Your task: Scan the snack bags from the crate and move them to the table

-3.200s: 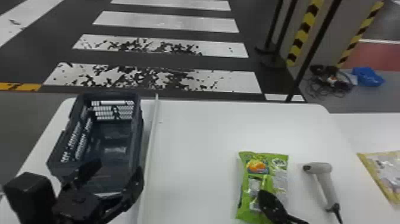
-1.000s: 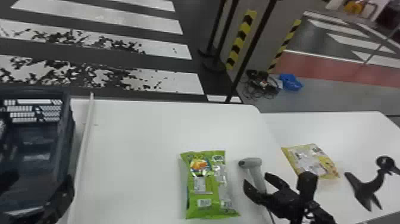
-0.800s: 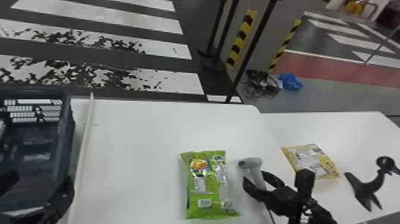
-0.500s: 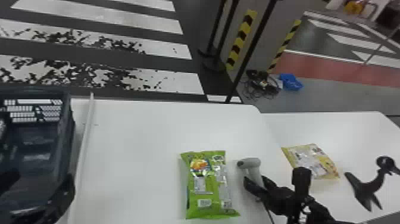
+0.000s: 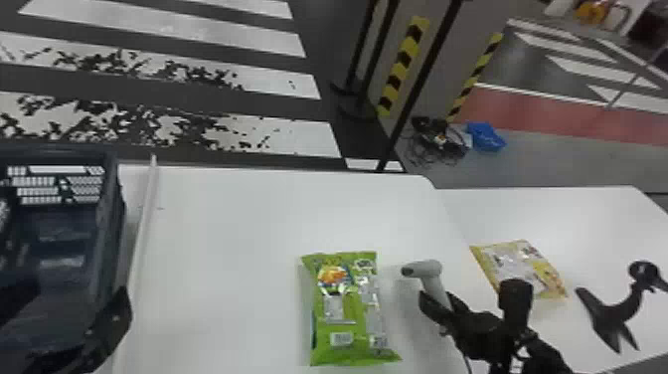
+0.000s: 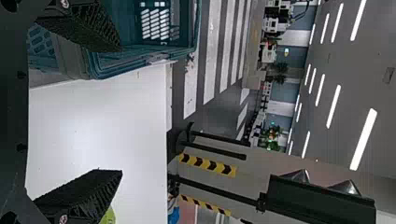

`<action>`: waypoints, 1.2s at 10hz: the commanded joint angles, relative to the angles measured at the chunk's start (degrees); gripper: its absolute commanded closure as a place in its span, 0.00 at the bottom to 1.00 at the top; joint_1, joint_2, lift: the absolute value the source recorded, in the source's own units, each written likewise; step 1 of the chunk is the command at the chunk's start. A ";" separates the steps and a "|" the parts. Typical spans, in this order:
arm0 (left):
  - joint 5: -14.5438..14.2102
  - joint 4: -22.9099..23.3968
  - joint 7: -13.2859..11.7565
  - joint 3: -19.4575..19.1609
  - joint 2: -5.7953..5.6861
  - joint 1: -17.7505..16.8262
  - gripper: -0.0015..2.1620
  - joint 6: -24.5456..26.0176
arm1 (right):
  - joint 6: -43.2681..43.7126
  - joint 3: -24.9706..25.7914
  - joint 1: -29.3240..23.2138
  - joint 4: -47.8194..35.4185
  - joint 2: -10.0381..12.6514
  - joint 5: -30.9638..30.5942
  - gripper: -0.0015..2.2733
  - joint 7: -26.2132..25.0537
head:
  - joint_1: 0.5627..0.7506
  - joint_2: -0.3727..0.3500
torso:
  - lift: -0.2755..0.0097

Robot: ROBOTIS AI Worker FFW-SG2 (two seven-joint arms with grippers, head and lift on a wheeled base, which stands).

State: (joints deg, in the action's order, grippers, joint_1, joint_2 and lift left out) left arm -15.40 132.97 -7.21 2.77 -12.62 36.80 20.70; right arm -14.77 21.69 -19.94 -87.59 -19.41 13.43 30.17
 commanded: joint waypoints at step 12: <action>0.37 -0.60 1.76 -0.04 -1.09 -1.21 0.03 -0.70 | -2.59 -0.42 -25.68 -31.76 16.25 8.89 0.99 -10.13 | 0.70 0.06 | 0.63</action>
State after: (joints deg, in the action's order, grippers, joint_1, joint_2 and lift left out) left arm -15.02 132.18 -5.47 2.97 -13.87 35.53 19.98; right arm -17.64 22.44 -44.56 -118.23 -3.44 22.41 20.09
